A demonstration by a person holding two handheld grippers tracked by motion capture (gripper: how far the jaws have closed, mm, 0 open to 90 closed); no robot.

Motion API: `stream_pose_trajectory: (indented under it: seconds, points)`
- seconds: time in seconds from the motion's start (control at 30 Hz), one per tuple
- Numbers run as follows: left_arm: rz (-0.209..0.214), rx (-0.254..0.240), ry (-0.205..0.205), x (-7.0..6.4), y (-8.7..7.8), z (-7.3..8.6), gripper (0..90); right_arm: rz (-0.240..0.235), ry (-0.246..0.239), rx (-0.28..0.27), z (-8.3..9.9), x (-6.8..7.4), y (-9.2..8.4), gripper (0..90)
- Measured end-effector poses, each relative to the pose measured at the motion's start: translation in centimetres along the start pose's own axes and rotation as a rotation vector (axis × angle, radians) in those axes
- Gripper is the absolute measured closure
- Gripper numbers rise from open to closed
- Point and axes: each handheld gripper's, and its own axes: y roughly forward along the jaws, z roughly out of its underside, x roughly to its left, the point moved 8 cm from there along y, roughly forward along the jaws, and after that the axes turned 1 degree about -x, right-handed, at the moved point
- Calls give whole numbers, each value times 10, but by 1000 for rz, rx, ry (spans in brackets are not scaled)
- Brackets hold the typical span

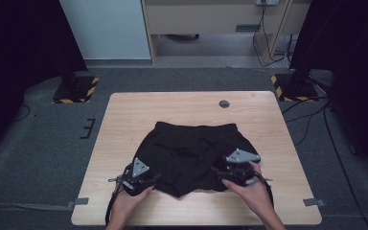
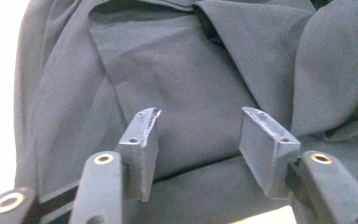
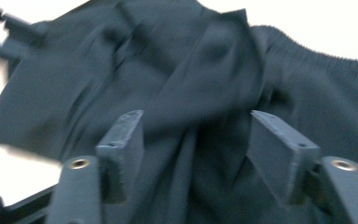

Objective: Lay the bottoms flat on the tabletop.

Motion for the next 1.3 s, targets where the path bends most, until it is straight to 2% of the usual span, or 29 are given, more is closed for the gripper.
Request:
stream_pose_trajectory:
  seconds: [0.03, 0.07, 0.13, 0.17, 0.2, 0.23, 0.27, 0.3, 0.4, 0.43, 0.47, 0.53, 0.57, 0.6, 0.63, 0.67, 0.77, 0.87, 0.9, 0.93, 0.97, 1.0, 1.03, 1.07, 1.1, 1.13, 1.17, 1.2, 1.3]
  points:
    - [-3, 5, 12, -1, 1, 0, 427, 10, 13, -2, -9, -5, 8, 306]
    - [0, 21, 31, -3, 4, 2, 419, 46, 31, 29, -22, -17, 28, 261]
    - [5, 32, 43, -4, 6, 3, 412, 79, 40, 55, -29, -29, 49, 262]
    - [5, 32, 43, -4, 6, 3, 411, 67, 49, 84, -28, -32, 58, 364]
    - [12, 37, 41, -4, 8, 4, 411, 46, 47, 107, -26, -32, 65, 545]
    - [12, 37, 41, -4, 8, 4, 413, 26, 38, 123, -24, -31, 70, 659]
    - [17, 37, 35, -3, 8, 4, 413, 26, 38, 123, -24, -31, 70, 659]
    - [20, 36, 32, -3, 8, 4, 416, 24, 14, 134, -20, -30, 68, 838]
    - [26, 36, 34, -2, 10, 4, 417, 1, 8, 118, -12, -28, 48, 857]
    - [26, 36, 34, -2, 10, 4, 419, 1, 8, 118, -12, -28, 48, 857]
    - [26, 36, 33, -2, 11, 3, 423, 3, 29, 107, -2, -27, 25, 858]
    - [23, 34, 31, -1, 12, 2, 432, 12, 35, 98, 12, -27, 0, 857]
    - [21, 30, 28, 0, 13, 2, 436, 6, 56, 93, 19, -26, -13, 857]
    - [20, 30, 29, 1, 14, 1, 439, 4, 60, 97, 29, -24, -25, 857]
    - [20, 30, 29, 1, 14, 1, 441, 4, 60, 97, 29, -24, -25, 857]
    - [19, 28, 29, 1, 14, 1, 442, 17, 74, 102, 47, -22, -46, 854]
    - [19, 26, 29, 1, 14, 1, 443, -11, 83, 138, 75, -16, -58, 792]
    - [17, 27, 29, 1, 13, 1, 453, -2, 73, 104, 84, -15, -59, 628]
    - [15, 32, 32, 0, 10, 2, 461, 2, 81, 91, 81, -15, -60, 550]
    - [15, 32, 32, 0, 10, 2, 460, 2, 81, 91, 81, -15, -60, 550]
    - [15, 27, 31, 0, 9, 1, 460, 10, 79, 67, 76, -17, -62, 475]
    - [21, 21, 16, 1, 6, 0, 459, 16, 85, 45, 69, -18, -64, 414]
    - [29, -12, 3, -1, 1, -7, 448, 22, 95, -2, 53, -20, -66, 332]
    - [29, -12, 3, -1, 1, -7, 444, 22, 95, -2, 53, -20, -66, 332]
    - [32, -23, 10, -3, -1, -13, 444, 20, 100, -15, 49, -20, -65, 312]
    - [34, -32, 11, -5, -1, -17, 415, -6, 86, -7, 43, -16, -57, 254]
    - [45, -45, 17, -9, -1, -24, 415, -6, 86, -7, 43, -16, -57, 254]
    - [47, -55, 37, -13, -1, -33, 386, -22, 73, 5, 36, -11, -42, 226]
    - [66, -66, 73, -22, 6, -53, 351, -33, 61, 10, 29, -6, -26, 201]
